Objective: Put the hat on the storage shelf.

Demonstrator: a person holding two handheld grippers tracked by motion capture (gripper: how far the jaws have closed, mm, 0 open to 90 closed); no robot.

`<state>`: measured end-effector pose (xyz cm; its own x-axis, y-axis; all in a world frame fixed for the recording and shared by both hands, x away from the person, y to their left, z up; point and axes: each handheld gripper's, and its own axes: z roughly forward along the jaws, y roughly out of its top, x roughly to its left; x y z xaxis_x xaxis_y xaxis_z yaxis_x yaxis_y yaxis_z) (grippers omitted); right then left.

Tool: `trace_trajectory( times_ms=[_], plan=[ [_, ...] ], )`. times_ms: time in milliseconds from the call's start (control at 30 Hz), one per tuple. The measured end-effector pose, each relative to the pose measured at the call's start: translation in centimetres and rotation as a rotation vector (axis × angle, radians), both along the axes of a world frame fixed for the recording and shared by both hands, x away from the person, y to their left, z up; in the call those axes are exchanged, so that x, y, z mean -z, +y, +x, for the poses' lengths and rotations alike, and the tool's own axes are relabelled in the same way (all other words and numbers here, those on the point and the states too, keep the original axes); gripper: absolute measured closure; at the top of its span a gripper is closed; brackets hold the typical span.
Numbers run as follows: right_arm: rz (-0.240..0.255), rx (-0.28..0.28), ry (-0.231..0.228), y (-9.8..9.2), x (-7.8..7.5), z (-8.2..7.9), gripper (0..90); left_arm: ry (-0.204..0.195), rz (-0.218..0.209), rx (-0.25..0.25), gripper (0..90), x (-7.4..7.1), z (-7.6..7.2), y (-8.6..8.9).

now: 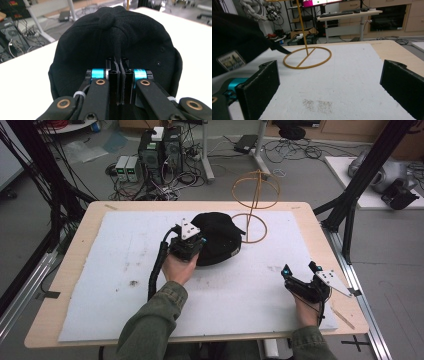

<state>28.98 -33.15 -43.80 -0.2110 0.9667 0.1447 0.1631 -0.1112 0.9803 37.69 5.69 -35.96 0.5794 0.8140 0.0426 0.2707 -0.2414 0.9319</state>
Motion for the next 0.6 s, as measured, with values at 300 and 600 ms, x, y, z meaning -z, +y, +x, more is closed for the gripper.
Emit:
trace_trajectory(
  times_ms=[300,600],
  plan=[
    [0.006,-0.002,0.0,0.3,0.0,0.2,1.6,-0.061,-0.064,-0.009,87.8,-1.0,-0.5,1.2],
    [-0.005,-0.005,-0.006,0.4,0.0,0.2,1.6,-0.176,-0.112,-0.019,87.7,-4.1,-0.8,2.3]
  ],
)
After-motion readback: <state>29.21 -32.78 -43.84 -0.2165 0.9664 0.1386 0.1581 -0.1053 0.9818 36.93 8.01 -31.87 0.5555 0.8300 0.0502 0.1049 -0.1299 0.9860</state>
